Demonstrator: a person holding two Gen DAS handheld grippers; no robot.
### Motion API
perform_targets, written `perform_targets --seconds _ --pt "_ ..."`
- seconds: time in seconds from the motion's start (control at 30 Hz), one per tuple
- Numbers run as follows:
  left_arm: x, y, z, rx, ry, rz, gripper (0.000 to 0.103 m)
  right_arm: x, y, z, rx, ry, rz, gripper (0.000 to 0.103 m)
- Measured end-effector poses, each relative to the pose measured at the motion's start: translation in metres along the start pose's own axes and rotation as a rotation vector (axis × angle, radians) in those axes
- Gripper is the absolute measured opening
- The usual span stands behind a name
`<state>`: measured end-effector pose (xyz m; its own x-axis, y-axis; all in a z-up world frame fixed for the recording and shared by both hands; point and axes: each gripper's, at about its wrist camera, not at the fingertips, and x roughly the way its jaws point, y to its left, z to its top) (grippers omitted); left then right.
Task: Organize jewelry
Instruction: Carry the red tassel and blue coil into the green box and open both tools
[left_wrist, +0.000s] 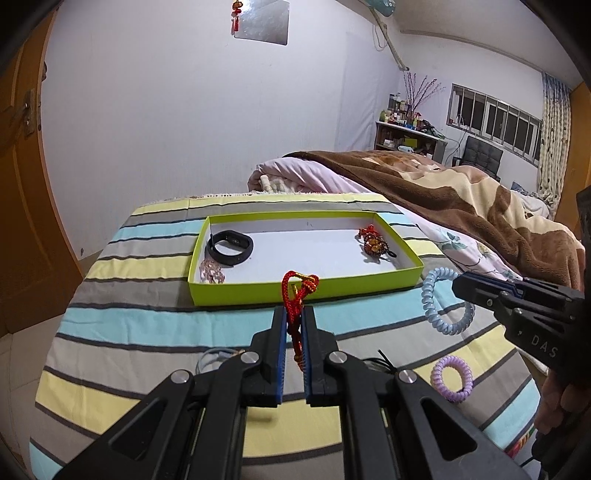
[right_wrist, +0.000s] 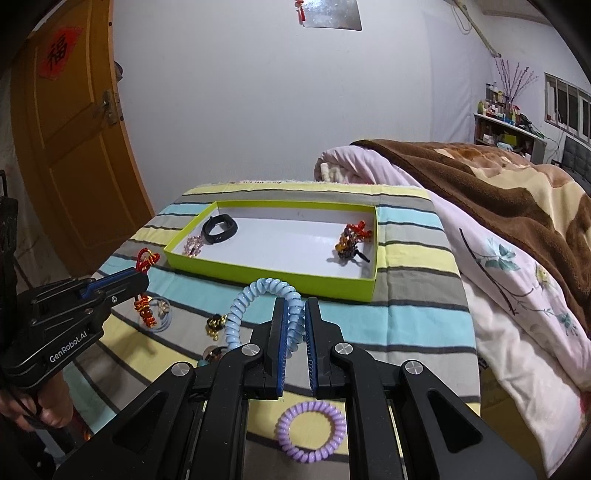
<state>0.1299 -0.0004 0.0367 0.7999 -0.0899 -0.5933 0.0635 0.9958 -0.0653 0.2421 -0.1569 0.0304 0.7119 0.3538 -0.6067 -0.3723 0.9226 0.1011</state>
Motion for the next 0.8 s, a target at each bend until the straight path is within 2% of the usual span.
perform_targets --seconds 0.4,0.8 --pt "0.025 0.009 0.036 0.023 -0.053 0.005 0.008 0.038 -0.009 0.03 -0.018 -0.001 -0.023 0.009" --pt "0.084 0.021 0.068 0.036 -0.027 0.012 0.008 0.091 -0.024 0.065 -0.016 0.026 -0.053 0.009"
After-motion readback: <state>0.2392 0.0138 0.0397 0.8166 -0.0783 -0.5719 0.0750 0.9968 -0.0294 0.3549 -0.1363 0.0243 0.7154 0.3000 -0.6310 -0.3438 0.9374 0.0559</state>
